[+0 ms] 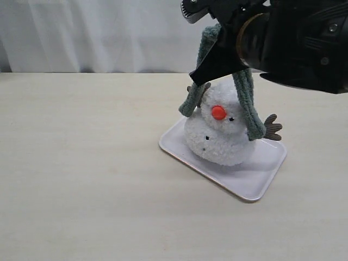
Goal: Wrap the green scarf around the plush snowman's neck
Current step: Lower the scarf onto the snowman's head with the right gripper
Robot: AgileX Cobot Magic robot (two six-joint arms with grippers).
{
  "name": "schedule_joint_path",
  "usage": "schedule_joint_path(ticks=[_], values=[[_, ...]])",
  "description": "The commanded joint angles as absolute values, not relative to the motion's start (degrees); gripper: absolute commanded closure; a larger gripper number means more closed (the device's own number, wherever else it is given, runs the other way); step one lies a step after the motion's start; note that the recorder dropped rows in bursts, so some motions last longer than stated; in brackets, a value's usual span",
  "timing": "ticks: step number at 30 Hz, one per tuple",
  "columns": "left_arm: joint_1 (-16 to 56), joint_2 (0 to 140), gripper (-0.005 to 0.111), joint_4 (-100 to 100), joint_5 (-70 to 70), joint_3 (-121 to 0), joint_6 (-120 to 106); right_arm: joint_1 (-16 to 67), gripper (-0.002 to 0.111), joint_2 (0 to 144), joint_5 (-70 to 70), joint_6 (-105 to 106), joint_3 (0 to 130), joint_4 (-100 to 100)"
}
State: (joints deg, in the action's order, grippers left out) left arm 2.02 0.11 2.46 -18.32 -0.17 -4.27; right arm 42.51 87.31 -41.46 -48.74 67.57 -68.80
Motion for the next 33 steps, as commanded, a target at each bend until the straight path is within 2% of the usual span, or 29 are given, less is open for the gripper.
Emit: schedule_joint_path(ticks=[1, 9, 15, 25, 33], values=[[2.01, 0.0, 0.107, 2.36, -17.66, 0.0, -4.17, 43.53, 0.104, 86.84, -41.67, -48.41, 67.92, -65.47], [2.01, 0.0, 0.107, 2.36, -17.66, 0.0, -4.17, 43.29, 0.104, 86.84, -43.31, -41.51, 67.92, -59.91], [2.01, 0.0, 0.107, 2.36, -17.66, 0.0, -4.17, 36.52, 0.104, 90.0, -43.77, -47.19, 65.63, -59.99], [2.01, 0.0, 0.107, 2.36, -17.66, 0.0, -4.17, 35.17, 0.103, 92.65, -43.24, -51.2, 65.63, -60.78], [2.01, 0.0, 0.107, 2.36, -17.66, 0.0, -4.17, 35.17, 0.08, 93.28, -41.85, -51.86, 65.75, -60.5]])
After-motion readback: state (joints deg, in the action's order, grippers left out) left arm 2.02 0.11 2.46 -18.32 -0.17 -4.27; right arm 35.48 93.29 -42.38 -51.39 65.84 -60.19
